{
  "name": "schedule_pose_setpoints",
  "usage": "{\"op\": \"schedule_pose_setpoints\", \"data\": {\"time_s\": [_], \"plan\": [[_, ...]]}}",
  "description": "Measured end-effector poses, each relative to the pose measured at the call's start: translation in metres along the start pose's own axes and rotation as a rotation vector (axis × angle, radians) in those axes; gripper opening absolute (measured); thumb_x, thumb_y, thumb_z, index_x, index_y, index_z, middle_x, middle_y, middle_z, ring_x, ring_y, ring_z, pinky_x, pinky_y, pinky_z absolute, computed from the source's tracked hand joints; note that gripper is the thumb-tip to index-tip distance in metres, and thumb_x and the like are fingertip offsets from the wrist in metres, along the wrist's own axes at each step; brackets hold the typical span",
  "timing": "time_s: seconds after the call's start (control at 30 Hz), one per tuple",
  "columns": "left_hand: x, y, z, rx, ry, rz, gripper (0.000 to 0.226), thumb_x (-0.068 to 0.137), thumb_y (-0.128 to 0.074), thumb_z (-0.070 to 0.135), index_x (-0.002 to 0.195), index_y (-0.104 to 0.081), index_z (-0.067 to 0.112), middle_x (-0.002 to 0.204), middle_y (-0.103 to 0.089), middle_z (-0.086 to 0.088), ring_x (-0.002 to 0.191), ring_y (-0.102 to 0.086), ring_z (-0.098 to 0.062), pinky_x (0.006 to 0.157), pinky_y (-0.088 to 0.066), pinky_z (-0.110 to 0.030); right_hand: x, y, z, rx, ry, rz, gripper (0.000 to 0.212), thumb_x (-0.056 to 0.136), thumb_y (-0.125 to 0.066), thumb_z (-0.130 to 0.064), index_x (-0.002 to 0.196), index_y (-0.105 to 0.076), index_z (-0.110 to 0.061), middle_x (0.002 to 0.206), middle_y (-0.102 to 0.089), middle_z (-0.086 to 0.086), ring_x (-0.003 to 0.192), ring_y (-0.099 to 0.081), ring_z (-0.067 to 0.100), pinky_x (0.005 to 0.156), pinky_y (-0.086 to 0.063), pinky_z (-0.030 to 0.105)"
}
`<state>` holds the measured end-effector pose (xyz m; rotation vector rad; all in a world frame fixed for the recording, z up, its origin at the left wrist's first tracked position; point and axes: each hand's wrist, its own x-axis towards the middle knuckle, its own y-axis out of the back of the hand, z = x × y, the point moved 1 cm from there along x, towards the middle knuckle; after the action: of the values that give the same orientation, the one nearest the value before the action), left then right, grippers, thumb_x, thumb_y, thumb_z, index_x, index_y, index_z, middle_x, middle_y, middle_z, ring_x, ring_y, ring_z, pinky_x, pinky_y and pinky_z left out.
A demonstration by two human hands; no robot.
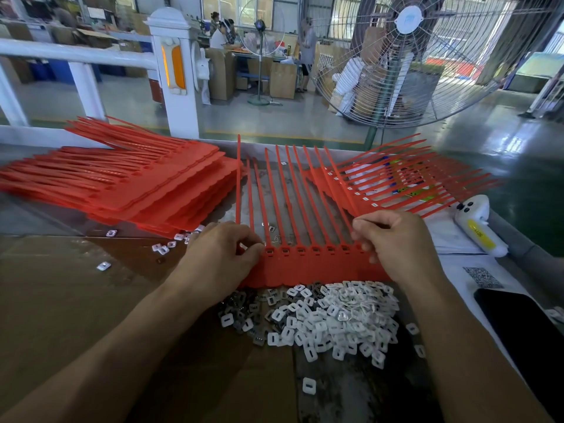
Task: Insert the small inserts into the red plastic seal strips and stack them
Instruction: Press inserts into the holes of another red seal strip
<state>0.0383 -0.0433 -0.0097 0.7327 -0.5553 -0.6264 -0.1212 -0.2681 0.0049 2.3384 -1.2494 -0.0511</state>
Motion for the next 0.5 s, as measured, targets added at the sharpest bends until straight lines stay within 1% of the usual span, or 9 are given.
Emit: {"op": "schedule_pose_setpoints", "data": {"time_s": [0.07, 0.17, 0.23, 0.3, 0.4, 0.5], "plan": [[0.000, 0.000, 0.000, -0.006, -0.002, -0.005, 0.013, 0.096, -0.062, 0.042, 0.096, -0.073, 0.035, 0.098, -0.064, 0.023, 0.097, -0.059, -0.003, 0.097, -0.050, -0.046, 0.004, 0.005, 0.004, -0.045, -0.020, 0.047, 0.012, 0.095, -0.072, -0.019, 0.085, -0.076, -0.023, 0.070, -0.076, -0.005, 0.054, -0.063, 0.005, 0.053, -0.049, 0.028], [-0.001, 0.000, 0.000, -0.012, -0.005, -0.010, 0.012, 0.096, -0.062, 0.043, 0.095, -0.072, 0.038, 0.098, -0.064, 0.023, 0.098, -0.059, -0.004, 0.098, -0.050, -0.047, 0.008, 0.013, 0.012, -0.145, -0.049, 0.087, 0.012, 0.092, -0.075, -0.027, 0.081, -0.077, -0.023, 0.070, -0.075, -0.006, 0.067, -0.069, 0.012, 0.064, -0.049, 0.030], [-0.001, 0.000, 0.000, -0.010, -0.006, -0.009, 0.012, 0.096, -0.061, 0.043, 0.095, -0.072, 0.038, 0.098, -0.063, 0.023, 0.099, -0.059, -0.004, 0.098, -0.050, -0.047, 0.009, 0.014, 0.017, -0.195, -0.090, 0.054, 0.012, 0.092, -0.074, -0.027, 0.082, -0.077, -0.022, 0.072, -0.075, -0.006, 0.073, -0.069, 0.014, 0.065, -0.048, 0.030], [-0.001, 0.000, 0.000, -0.008, -0.006, -0.009, 0.012, 0.096, -0.061, 0.044, 0.095, -0.072, 0.038, 0.098, -0.063, 0.024, 0.099, -0.058, -0.004, 0.099, -0.049, -0.048, 0.009, 0.013, 0.019, -0.255, -0.116, -0.003, 0.013, 0.094, -0.072, -0.026, 0.084, -0.077, -0.020, 0.075, -0.074, -0.005, 0.075, -0.067, 0.013, 0.064, -0.044, 0.029], [-0.001, 0.000, 0.000, -0.009, -0.005, -0.011, 0.011, 0.096, -0.061, 0.044, 0.094, -0.071, 0.039, 0.097, -0.062, 0.025, 0.099, -0.058, -0.004, 0.100, -0.048, -0.049, 0.010, 0.011, 0.020, -0.323, -0.104, -0.048, 0.017, 0.096, -0.069, -0.025, 0.082, -0.075, -0.020, 0.080, -0.073, -0.002, 0.081, -0.066, 0.016, 0.065, -0.042, 0.030], [-0.001, 0.000, 0.001, -0.008, -0.005, -0.016, 0.011, 0.096, -0.060, 0.044, 0.094, -0.071, 0.040, 0.098, -0.062, 0.025, 0.100, -0.058, -0.004, 0.101, -0.048, -0.049, 0.009, 0.009, 0.019, -0.368, -0.084, -0.070, 0.018, 0.097, -0.068, -0.024, 0.082, -0.075, -0.020, 0.079, -0.072, -0.001, 0.079, -0.064, 0.015, 0.063, -0.041, 0.029]]}}
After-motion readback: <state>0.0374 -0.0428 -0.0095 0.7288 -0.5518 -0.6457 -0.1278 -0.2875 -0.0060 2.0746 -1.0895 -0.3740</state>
